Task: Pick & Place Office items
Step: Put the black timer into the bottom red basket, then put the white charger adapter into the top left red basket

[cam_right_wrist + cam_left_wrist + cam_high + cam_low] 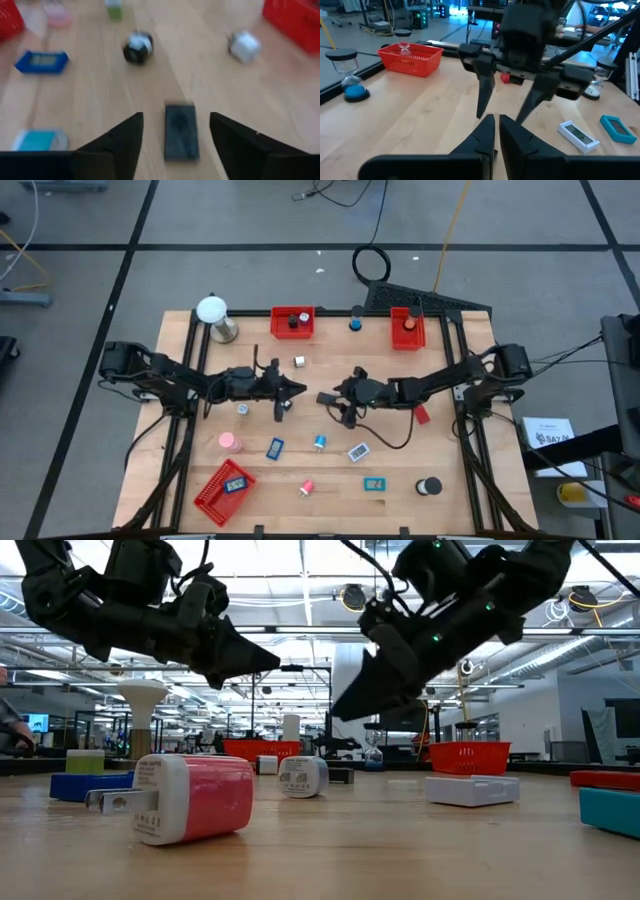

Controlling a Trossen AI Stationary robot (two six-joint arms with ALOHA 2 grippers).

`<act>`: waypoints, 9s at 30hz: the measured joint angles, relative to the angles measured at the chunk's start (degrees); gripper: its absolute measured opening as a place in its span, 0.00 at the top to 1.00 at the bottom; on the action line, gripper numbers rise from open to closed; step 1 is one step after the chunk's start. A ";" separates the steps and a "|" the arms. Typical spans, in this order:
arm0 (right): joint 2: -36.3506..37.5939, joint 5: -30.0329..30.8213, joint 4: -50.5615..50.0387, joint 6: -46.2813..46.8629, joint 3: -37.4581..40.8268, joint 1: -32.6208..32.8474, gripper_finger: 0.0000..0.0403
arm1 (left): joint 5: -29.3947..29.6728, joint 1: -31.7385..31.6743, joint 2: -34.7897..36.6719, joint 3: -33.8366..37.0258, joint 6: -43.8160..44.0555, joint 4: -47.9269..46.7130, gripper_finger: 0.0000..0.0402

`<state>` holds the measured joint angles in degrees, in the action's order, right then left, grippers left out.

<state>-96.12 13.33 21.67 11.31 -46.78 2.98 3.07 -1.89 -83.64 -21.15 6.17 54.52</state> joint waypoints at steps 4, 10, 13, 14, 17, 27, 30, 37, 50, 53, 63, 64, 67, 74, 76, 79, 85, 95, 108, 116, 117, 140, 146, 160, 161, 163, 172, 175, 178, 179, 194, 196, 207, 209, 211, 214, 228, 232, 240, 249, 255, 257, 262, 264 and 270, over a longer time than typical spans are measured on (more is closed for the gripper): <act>-4.08 -0.01 -1.09 -0.48 -1.48 -0.33 0.35 | 0.02 -0.07 0.00 0.00 -0.10 -0.67 0.94; -8.65 0.10 1.45 1.17 -1.86 -2.31 0.35 | 0.04 -0.07 0.00 0.00 -0.32 -0.79 0.94; -10.03 -1.66 3.10 1.52 -1.86 -2.73 0.38 | 0.07 -0.07 0.00 0.00 -0.46 -0.83 0.94; -10.54 -2.04 3.64 1.64 -1.93 -2.71 0.39 | 0.07 -0.07 0.00 0.00 -0.46 -0.82 0.94; -11.10 -3.30 2.85 1.70 -1.87 -2.64 0.45 | 0.07 -0.07 0.00 0.00 -0.06 -0.86 0.94; -10.95 -4.59 2.24 1.57 -1.92 -2.64 0.65 | 3.04 -0.02 0.00 -4.41 1.88 -14.80 0.93; -10.55 -5.78 2.00 1.23 -1.92 -2.55 0.64 | 3.05 0.22 0.00 -7.79 1.17 -23.72 0.90; -6.29 -7.48 1.96 -0.33 -1.86 -2.07 0.62 | 2.97 1.47 0.00 -12.91 -1.37 -36.27 0.64; -5.04 -7.50 5.47 -5.11 -1.86 -0.59 0.63 | 1.50 4.31 -5.72 -21.73 -3.42 -45.76 0.22; -5.01 -7.61 6.06 -5.45 -1.86 -0.24 0.63 | 1.93 4.63 -9.35 -25.21 -5.23 -49.37 0.22; -5.01 -7.46 7.03 -6.62 -1.90 1.31 0.63 | 2.39 4.55 -12.92 -32.49 -7.48 -58.03 0.41; -5.01 -7.46 7.14 -6.65 -1.90 1.32 0.63 | 2.12 4.56 -12.93 -32.54 -7.48 -57.92 0.45; -5.01 -7.48 7.21 -6.81 -1.90 1.36 0.62 | 1.47 4.59 -12.92 -32.54 -7.77 -58.51 0.56; -3.97 -7.13 6.46 -6.63 -1.95 1.55 0.58 | 1.28 4.57 -11.22 -32.54 -9.03 -61.51 0.60; -1.92 -4.92 4.14 -6.39 -1.97 2.00 0.55 | 1.80 4.16 -9.99 -32.59 -9.54 -62.80 0.60; 1.65 1.56 -1.90 -7.56 -1.90 3.20 0.48 | 0.60 3.23 -7.76 -32.31 -8.54 -65.96 0.60; 9.57 7.78 -9.46 -8.91 0.18 3.88 0.44 | -0.28 4.64 -1.95 -32.44 -5.81 -74.06 0.60; 14.55 7.49 -4.96 -9.19 7.71 2.99 0.81 | -8.66 18.81 7.33 -32.48 9.52 -94.67 0.60; 15.06 7.40 -4.00 -11.15 8.28 2.97 0.97 | -4.14 50.10 8.22 -32.50 58.68 -94.51 0.60; 15.06 7.39 -3.88 -12.04 8.26 2.97 0.99 | 1.28 58.93 3.52 -32.46 72.08 -94.73 0.60; 15.06 7.38 -3.80 -12.04 8.26 2.97 0.99 | 1.38 59.24 2.60 -32.46 72.33 -94.73 0.60; 15.02 7.29 -2.77 -15.01 8.22 2.97 1.00 | -1.20 59.03 -1.23 -32.44 75.96 -93.79 0.53; 15.02 7.11 -0.39 -17.65 8.22 2.95 1.00 | 9.96 56.70 0.67 -32.44 69.36 -93.22 0.76; 15.00 1.43 4.28 -18.06 8.22 2.29 1.00 | 6.98 27.96 3.55 -12.71 11.45 -31.07 0.97; 14.99 1.43 4.38 -18.05 8.22 2.34 1.00 | 5.33 25.36 3.40 -10.91 9.42 -25.69 0.98; 14.99 1.43 5.19 -18.58 8.22 2.34 1.00 | 3.16 20.73 3.34 -7.89 6.00 -17.01 0.99; 14.99 1.48 7.32 -19.76 8.22 2.32 0.99 | 3.45 7.15 3.36 -5.39 -0.92 -2.94 0.94; 14.99 1.42 7.22 -18.46 8.22 2.34 1.00 | 3.43 4.50 3.34 -5.51 -2.23 -2.93 0.94; 14.99 1.41 7.11 -13.81 8.22 2.34 0.99 | 3.57 2.35 3.34 -5.53 -4.03 -2.89 0.94; 14.99 1.41 7.36 -12.63 8.22 2.34 0.99 | 3.98 1.73 3.34 -5.53 -4.33 -2.86 0.94; 15.93 9.07 -0.37 -5.57 5.71 1.85 1.00 | 6.49 -1.09 3.34 -5.57 -4.31 -3.26 0.94; 16.34 11.08 -6.76 -2.97 3.27 1.86 1.00 | 6.51 -1.09 3.34 -5.60 -4.23 -3.28 0.94; 16.65 13.96 -44.66 14.83 -11.16 2.81 1.00 | 6.47 -1.09 3.34 -5.64 -4.39 -3.82 0.94; 16.04 14.16 -47.63 16.11 -13.84 3.70 1.00 | 6.47 -1.09 3.34 -5.64 -4.39 -3.82 0.94; 14.81 15.07 -49.29 16.52 -16.53 4.91 1.00 | 6.47 -1.09 3.34 -5.64 -4.39 -3.80 0.94; 12.82 16.77 -51.61 16.44 -19.93 7.04 1.00 | 6.47 -1.09 3.34 -5.64 -4.39 -3.82 0.94; 6.82 16.56 -57.63 19.63 -26.03 10.70 0.98 | 6.47 -1.09 3.34 -5.64 -4.42 -3.85 0.94; 6.82 16.26 -63.46 22.97 -26.03 11.94 0.96 | 6.47 -1.09 3.34 -5.64 -4.42 -3.87 0.94; 6.84 10.89 -72.83 31.20 -26.03 12.13 0.86 | 6.49 -1.09 3.34 -5.64 -4.44 -3.87 0.94; 6.84 1.63 -89.29 41.73 -25.93 12.13 0.60 | 6.47 -1.09 3.34 -5.64 -4.44 -3.88 0.94; 6.84 1.40 -84.23 35.39 -23.81 11.69 0.46 | 6.47 -1.09 3.34 -5.64 -4.44 -3.88 0.94; 6.84 1.35 -79.96 32.21 -22.19 11.39 0.42 | 6.47 -1.09 3.34 -5.64 -4.44 -3.88 0.94; 6.84 -1.72 -68.44 20.68 -18.07 11.35 0.35 | 6.47 -1.09 3.34 -5.64 -4.44 -3.89 0.94; 6.84 -3.30 -63.57 16.57 -16.21 11.49 0.34 | 6.47 -1.09 3.34 -5.64 -4.44 -3.88 0.94; 6.84 -6.31 -54.66 6.03 -11.46 12.47 0.35 | 6.47 -1.09 3.34 -5.64 -4.44 -3.89 0.94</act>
<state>-89.27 7.03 -32.99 17.34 -58.25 15.45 9.54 -2.98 -80.29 -26.79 1.74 50.63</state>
